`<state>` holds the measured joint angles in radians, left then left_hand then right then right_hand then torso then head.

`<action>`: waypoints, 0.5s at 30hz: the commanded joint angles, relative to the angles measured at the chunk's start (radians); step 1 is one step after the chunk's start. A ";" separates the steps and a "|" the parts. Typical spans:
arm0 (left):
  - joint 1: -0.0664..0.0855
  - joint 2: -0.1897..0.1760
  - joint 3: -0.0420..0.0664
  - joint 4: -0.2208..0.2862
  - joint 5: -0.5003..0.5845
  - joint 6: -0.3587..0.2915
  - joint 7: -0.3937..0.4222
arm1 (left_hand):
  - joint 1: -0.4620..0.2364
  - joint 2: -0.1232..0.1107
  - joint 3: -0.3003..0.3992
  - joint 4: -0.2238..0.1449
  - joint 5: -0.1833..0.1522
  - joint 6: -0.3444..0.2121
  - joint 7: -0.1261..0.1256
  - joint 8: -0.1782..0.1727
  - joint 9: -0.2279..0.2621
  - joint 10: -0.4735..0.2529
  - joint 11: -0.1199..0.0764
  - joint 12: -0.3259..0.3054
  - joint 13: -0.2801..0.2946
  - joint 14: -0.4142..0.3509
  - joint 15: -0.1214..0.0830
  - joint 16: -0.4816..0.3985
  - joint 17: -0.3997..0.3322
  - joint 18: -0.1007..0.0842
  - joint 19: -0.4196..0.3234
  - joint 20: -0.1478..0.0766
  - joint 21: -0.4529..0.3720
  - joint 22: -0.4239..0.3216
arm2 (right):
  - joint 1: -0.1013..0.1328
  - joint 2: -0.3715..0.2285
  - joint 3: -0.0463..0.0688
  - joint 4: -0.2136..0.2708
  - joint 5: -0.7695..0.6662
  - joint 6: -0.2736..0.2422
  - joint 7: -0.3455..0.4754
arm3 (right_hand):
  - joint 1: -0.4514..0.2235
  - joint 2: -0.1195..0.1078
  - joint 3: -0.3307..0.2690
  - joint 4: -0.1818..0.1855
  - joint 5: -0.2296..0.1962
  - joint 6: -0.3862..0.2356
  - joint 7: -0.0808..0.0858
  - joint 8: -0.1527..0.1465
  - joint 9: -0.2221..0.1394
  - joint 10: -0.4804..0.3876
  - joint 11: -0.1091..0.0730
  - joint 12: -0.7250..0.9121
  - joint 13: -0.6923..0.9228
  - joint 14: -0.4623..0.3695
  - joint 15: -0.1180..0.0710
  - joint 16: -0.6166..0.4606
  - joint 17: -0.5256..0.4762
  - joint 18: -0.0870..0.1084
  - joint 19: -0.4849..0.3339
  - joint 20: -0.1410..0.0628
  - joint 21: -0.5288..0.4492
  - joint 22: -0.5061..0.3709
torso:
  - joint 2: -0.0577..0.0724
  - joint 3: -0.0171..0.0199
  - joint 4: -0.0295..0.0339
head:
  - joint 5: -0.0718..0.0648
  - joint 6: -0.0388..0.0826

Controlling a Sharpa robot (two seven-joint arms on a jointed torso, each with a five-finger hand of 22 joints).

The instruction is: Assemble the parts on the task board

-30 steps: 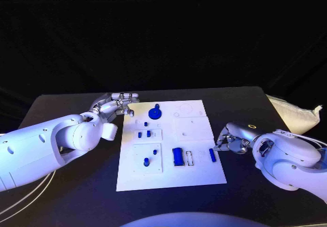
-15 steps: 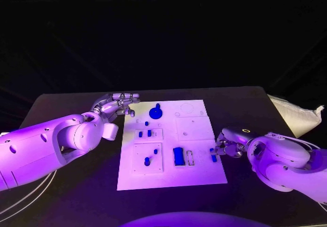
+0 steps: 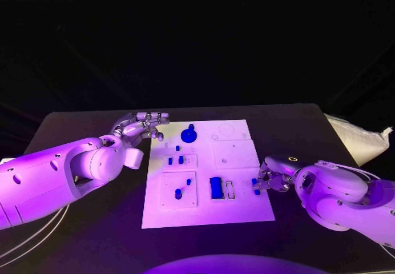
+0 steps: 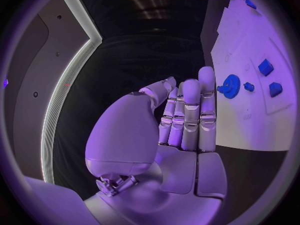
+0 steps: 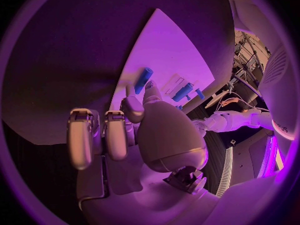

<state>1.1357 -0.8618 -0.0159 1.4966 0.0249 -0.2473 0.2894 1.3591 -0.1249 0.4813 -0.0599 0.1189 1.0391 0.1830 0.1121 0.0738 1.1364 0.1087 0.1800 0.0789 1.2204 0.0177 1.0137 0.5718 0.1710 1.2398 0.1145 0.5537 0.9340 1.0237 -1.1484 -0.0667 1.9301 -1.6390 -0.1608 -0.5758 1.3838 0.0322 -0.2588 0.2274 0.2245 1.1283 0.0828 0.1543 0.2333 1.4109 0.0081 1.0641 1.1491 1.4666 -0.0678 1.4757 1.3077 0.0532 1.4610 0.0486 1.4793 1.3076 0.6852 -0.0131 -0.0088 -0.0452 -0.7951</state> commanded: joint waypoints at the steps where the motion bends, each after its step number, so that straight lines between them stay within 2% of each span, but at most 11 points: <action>1: 0.000 0.001 0.001 0.001 0.004 0.018 0.004 | -0.004 0.004 -0.004 -0.001 0.004 -0.005 0.000 0.004 -0.001 -0.008 -0.002 0.006 0.000 -0.010 0.000 -0.005 -0.002 0.011 -0.003 0.000 -0.006 -0.001 | -0.003 0.006 0.000 -0.002 -0.089 0.073 -0.004 | 0.024 -0.005 0.002 -0.013 0.000 0.003 0.000 -0.007 0.002 0.005 -0.004 0.073 0.111 0.077 0.006 0.004 0.121 -0.016 0.014 0.002 0.007 0.126 | 0.000 0.0000 -0.0006 | 0.000 -0.002; 8: -0.001 0.000 0.001 0.001 0.004 0.018 0.003 | -0.003 0.005 -0.004 -0.001 0.004 -0.006 0.000 0.004 -0.001 -0.008 -0.002 0.006 0.000 -0.010 0.000 -0.005 -0.002 0.011 -0.003 0.000 -0.006 -0.002 | -0.016 0.032 0.000 -0.015 -0.210 0.135 -0.004 | 0.069 -0.006 0.015 -0.047 -0.043 0.006 0.000 -0.008 0.005 -0.001 -0.005 0.075 0.117 0.077 0.006 0.006 0.126 -0.017 0.015 0.002 0.009 0.129 | -0.001 0.0001 -0.0002 | 0.002 -0.004; 15: -0.002 0.000 0.001 0.002 0.004 0.019 0.002 | -0.003 0.005 -0.004 -0.001 0.004 -0.006 0.000 0.004 -0.001 -0.008 -0.002 0.006 0.000 -0.010 0.000 -0.005 -0.002 0.011 -0.003 0.000 -0.006 -0.002 | -0.031 0.056 0.000 -0.026 -0.261 0.154 -0.005 | 0.106 0.012 0.041 -0.073 -0.072 0.010 -0.002 -0.009 0.007 -0.003 -0.007 0.076 0.121 0.077 0.005 0.007 0.128 -0.017 0.014 0.001 0.009 0.130 | -0.001 -0.0005 0.0009 | 0.002 -0.002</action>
<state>1.1342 -0.8628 -0.0159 1.4967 0.0249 -0.2466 0.2884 1.3591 -0.1249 0.4802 -0.0610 0.1189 1.0391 0.1830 0.1120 0.0738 1.1364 0.1087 0.1800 0.0789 1.2171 0.0146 1.0137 0.5704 0.1710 1.2398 0.1145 0.5537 0.9335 1.0049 -1.0956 -0.0572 1.9146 -1.8425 -0.0815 -0.5759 1.4750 0.0370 -0.2188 0.1568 0.1552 1.1403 0.0879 0.1469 0.2460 1.4087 0.0063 1.0641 1.1475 1.4700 -0.0635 1.4796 1.3075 0.0532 1.4609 0.0486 1.4834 1.3074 0.6843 -0.0134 -0.0086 -0.0422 -0.7974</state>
